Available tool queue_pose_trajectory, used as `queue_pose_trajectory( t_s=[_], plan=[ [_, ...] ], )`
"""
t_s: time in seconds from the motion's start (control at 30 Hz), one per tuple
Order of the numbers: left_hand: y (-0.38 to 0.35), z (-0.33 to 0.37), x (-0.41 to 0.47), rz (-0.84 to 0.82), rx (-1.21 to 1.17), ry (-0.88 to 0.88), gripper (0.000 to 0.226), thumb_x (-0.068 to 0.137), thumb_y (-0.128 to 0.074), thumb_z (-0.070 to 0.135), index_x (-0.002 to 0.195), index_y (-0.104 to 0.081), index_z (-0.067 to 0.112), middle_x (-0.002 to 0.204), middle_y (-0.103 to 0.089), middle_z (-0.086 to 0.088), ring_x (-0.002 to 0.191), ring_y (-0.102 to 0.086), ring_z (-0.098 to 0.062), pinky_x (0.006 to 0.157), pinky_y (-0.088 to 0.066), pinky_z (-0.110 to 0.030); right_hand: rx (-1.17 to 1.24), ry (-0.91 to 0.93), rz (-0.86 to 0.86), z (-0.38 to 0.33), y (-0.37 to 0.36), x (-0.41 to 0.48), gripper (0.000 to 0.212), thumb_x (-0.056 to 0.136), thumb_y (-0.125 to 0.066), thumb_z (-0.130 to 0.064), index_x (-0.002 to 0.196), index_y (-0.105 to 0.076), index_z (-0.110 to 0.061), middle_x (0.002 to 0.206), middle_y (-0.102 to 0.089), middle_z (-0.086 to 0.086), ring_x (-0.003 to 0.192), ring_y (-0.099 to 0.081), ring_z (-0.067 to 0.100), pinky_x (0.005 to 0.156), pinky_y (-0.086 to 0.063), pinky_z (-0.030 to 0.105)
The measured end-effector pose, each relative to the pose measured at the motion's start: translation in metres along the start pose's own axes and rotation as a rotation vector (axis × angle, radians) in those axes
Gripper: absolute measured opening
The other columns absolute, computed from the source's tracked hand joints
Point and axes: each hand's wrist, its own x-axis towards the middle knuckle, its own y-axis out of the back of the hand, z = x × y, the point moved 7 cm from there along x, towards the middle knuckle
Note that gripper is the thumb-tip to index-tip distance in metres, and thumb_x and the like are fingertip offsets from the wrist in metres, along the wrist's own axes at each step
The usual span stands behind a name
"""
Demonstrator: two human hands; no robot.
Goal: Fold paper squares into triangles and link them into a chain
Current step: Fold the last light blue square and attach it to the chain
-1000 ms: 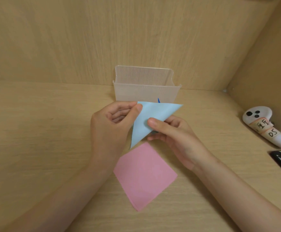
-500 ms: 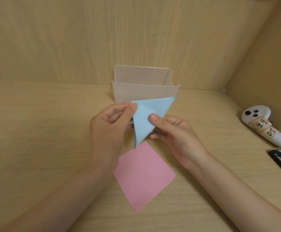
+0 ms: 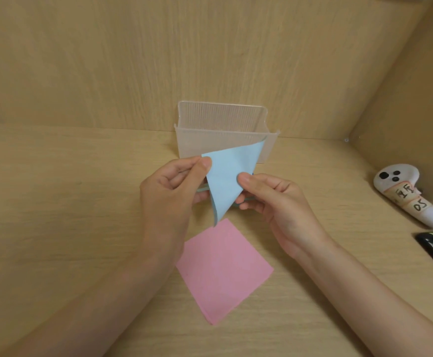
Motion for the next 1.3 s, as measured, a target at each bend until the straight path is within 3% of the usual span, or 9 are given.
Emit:
queue_pose_trajectory(
  t_s=[0.37,0.53,0.77,0.93,1.07,1.3],
  plan=[
    [-0.006,0.003,0.008,-0.154,0.153,0.056,0.014,0.08,-0.072,0.012,0.093,-0.072,0.01,0.08,-0.076,-0.001,0.073,-0.072,-0.012,0.058,-0.056,-0.022,-0.08,0.037,-0.007,-0.008,0.003,0.0,0.016,0.073,-0.068,-0.022,0.069,-0.069,-0.007,0.063,-0.065,0.006,0.062,-0.058,0.014,0.069,-0.048,0.025],
    [-0.009,-0.001,0.007,-0.273,0.327,0.066,0.009,0.075,-0.076,0.015,0.082,-0.074,0.009,0.079,-0.074,-0.009,0.071,-0.069,-0.015,0.065,-0.054,-0.024,-0.21,0.055,-0.052,-0.01,-0.001,-0.003,0.012,0.079,-0.069,-0.012,0.072,-0.07,-0.002,0.062,-0.066,0.007,0.06,-0.057,0.013,0.064,-0.048,0.019],
    [-0.005,-0.006,0.007,-0.208,0.295,0.085,0.008,0.078,-0.074,0.019,0.08,-0.073,0.012,0.081,-0.074,-0.006,0.074,-0.069,-0.016,0.074,-0.055,-0.033,-0.172,0.048,-0.038,-0.007,-0.002,-0.003,0.009,0.076,-0.07,-0.016,0.072,-0.071,-0.008,0.065,-0.068,0.004,0.061,-0.059,0.01,0.063,-0.048,0.02],
    [-0.009,-0.007,0.009,-0.332,0.347,0.169,0.01,0.079,-0.072,0.017,0.087,-0.073,0.011,0.086,-0.075,-0.006,0.079,-0.07,-0.015,0.077,-0.054,-0.028,-0.203,0.052,-0.056,-0.008,-0.002,-0.003,0.009,0.08,-0.068,-0.006,0.072,-0.069,-0.003,0.061,-0.068,0.001,0.058,-0.059,0.007,0.061,-0.047,0.016],
    [-0.012,-0.004,0.006,-0.4,0.418,0.166,0.003,0.075,-0.076,0.017,0.078,-0.075,0.017,0.072,-0.074,0.003,0.065,-0.068,-0.004,0.058,-0.05,-0.012,-0.22,0.047,-0.108,-0.005,-0.008,-0.005,0.006,0.079,-0.069,-0.002,0.073,-0.069,0.0,0.063,-0.069,0.003,0.058,-0.061,0.008,0.061,-0.049,0.016],
    [-0.014,-0.008,0.002,-0.365,0.343,0.181,0.006,0.077,-0.074,0.015,0.073,-0.073,0.011,0.064,-0.071,0.002,0.056,-0.065,-0.005,0.051,-0.046,-0.013,-0.234,0.067,-0.11,-0.006,-0.007,-0.004,0.004,0.078,-0.07,-0.003,0.074,-0.072,-0.001,0.072,-0.072,0.008,0.066,-0.065,0.013,0.067,-0.052,0.019]
  ],
)
